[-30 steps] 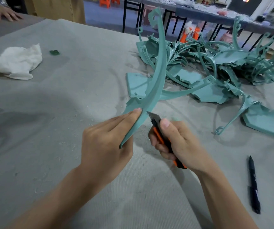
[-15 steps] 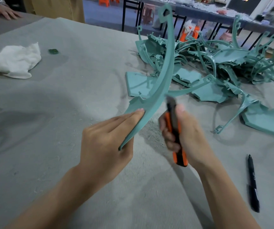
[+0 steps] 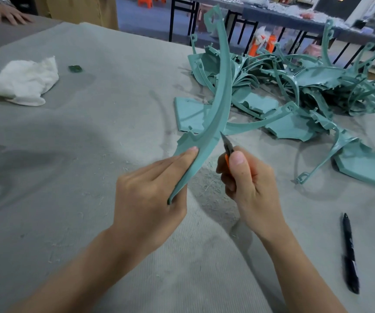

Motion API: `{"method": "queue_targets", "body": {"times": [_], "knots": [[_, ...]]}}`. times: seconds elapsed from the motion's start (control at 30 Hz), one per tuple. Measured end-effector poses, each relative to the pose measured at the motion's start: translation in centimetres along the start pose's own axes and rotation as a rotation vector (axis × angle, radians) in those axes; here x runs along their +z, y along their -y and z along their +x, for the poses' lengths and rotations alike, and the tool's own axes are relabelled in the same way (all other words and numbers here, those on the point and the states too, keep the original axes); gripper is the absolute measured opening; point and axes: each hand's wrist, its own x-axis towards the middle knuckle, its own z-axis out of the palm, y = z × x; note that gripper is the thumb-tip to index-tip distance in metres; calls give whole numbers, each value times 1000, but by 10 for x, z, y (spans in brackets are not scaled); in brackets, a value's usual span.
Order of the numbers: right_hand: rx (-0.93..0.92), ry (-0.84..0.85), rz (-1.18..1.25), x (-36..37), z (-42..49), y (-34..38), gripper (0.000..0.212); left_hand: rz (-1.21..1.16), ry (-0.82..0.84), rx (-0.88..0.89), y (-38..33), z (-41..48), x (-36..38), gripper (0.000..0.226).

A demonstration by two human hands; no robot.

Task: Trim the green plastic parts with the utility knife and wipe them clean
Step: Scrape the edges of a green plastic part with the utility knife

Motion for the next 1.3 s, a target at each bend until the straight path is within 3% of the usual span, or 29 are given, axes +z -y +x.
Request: {"method": "queue_targets", "body": {"times": [0.2,0.4,0.53,0.7,0.9,1.0,1.1,1.3], "knots": [[-115,-17,-122,12,-5,2,57,-40,-24,-29,-1,-1,2,31],[-209,87,-163,19,-9,2,44,-48,-46,-53,1,1,0,25],[-132,24,-69,14,-5,0,50,-50,-46,-45,0,-1,2,28],[-64,-51,-121,8,-1,1,50,-40,-29,-16,-1,-1,1,30],[-123,138,-127,12,-6,2,48,-29,-33,-26,2,0,1,30],[-43,200,-10,7,-4,2,53,-50,-30,-2,2,0,1,29],[32,162,124,-2,0,-1,56,-87,9,43,2,-1,1,29],[101,25,156,-9,5,0,67,-110,55,70,2,-3,0,30]]}}
